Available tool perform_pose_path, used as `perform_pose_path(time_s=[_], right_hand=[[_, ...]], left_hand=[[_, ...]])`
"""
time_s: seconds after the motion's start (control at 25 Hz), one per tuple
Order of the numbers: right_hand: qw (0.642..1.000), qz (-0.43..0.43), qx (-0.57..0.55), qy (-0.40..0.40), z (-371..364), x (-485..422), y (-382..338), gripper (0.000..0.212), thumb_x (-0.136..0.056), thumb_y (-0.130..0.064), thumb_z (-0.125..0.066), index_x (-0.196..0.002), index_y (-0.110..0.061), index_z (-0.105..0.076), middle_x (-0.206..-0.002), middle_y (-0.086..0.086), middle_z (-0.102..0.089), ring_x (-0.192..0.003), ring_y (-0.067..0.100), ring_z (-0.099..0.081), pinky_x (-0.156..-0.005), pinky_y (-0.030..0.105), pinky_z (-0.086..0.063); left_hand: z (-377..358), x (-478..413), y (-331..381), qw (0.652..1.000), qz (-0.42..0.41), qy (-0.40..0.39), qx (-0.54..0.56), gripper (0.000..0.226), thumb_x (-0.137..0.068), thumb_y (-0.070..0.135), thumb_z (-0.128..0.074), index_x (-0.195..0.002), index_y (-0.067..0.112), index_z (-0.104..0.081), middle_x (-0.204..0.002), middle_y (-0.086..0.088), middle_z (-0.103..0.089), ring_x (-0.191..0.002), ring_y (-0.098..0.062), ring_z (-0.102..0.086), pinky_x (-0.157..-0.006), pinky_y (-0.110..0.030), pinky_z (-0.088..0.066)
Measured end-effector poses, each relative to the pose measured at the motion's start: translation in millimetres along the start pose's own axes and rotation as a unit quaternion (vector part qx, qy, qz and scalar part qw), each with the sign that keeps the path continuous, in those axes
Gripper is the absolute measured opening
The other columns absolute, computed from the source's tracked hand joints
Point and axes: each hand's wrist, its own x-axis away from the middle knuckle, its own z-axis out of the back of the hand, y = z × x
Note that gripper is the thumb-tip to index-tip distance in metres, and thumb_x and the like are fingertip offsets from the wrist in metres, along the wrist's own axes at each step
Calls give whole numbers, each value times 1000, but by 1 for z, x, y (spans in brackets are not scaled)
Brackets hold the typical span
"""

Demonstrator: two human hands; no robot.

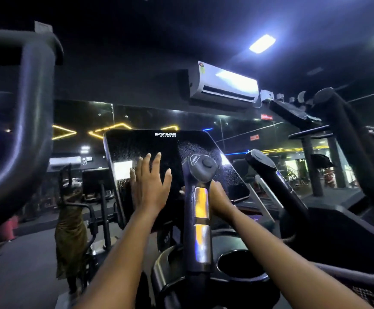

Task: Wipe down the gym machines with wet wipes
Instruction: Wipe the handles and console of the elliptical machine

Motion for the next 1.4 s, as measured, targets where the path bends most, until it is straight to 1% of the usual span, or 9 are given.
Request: perform_pose_path(time_s=[0.08,0.12,0.32,0.52,0.68,0.88,1.08,1.28,1.4], right_hand=[[992,-16,-64,104,0,-13,16,26,-71,-24,-39,-47,-13,-42,-73,24,-49,-57,-4,-47,-57,17,-23],[986,-19,-87,139,2,-20,27,31,-74,-25,-46,-50,-8,-54,-50,4,-49,-61,-8,-47,-56,15,-26],[957,-57,-105,266,10,-99,71,23,-91,-18,-57,-111,-15,-69,-108,8,-70,-89,13,-61,-59,10,-33],[969,68,-85,221,-19,-171,38,29,-89,-8,-57,-115,-14,-66,-114,5,-67,-93,10,-61,-77,8,-38],[953,280,103,41,-52,-191,25,43,-83,-8,-61,-126,-10,-58,-134,5,-54,-121,25,-53,-105,38,-37],[958,200,133,156,-22,-224,93,65,-75,17,-43,-130,-14,-54,-139,0,-48,-129,17,-45,-110,34,-32],[955,27,187,228,14,-231,134,50,-81,10,-40,-119,-13,-63,-122,9,-62,-115,29,-56,-97,38,-41],[959,179,147,164,-30,-212,58,51,-78,12,-45,-120,-11,-61,-125,5,-61,-117,24,-55,-99,40,-41],[942,304,128,63,-56,-205,22,53,-81,3,-51,-133,-10,-50,-141,4,-47,-129,20,-44,-110,36,-31]], left_hand=[[-11,-16,-6,994,-36,-66,-82,59,-99,43,-33,-151,23,-15,-159,-5,-12,-147,-21,-3,-118,-39,0],[-17,-25,-11,988,-46,-90,-114,59,-99,46,-29,-152,24,-11,-160,-3,-8,-147,-19,0,-118,-39,2],[-31,-66,-27,962,-61,-109,-241,60,-99,51,-20,-152,27,-4,-160,0,-3,-147,-18,3,-118,-41,4],[-34,-68,-27,939,-80,-119,-314,68,-95,59,-9,-152,25,0,-161,-2,4,-147,-21,9,-116,-45,8],[-33,-63,-28,938,-92,-114,-313,103,-57,60,23,-152,26,3,-160,-2,7,-147,-21,11,-110,-43,14],[-29,-60,-25,938,-101,-101,-317,74,-95,63,-18,-151,23,9,-159,-4,13,-146,-23,15,-118,-46,8],[-32,-61,-24,932,-102,-117,-328,70,-98,58,-18,-151,22,9,-159,-5,14,-146,-24,15,-118,-45,7],[-37,-62,-34,950,-106,-131,-264,76,-90,60,-18,-120,10,-66,-126,-20,-60,-118,-37,-56,-96,-50,-26],[-49,-60,-40,945,-117,-136,-272,88,-96,57,0,-108,7,-72,-113,-19,-67,-106,-39,-64,-90,-51,-28]])
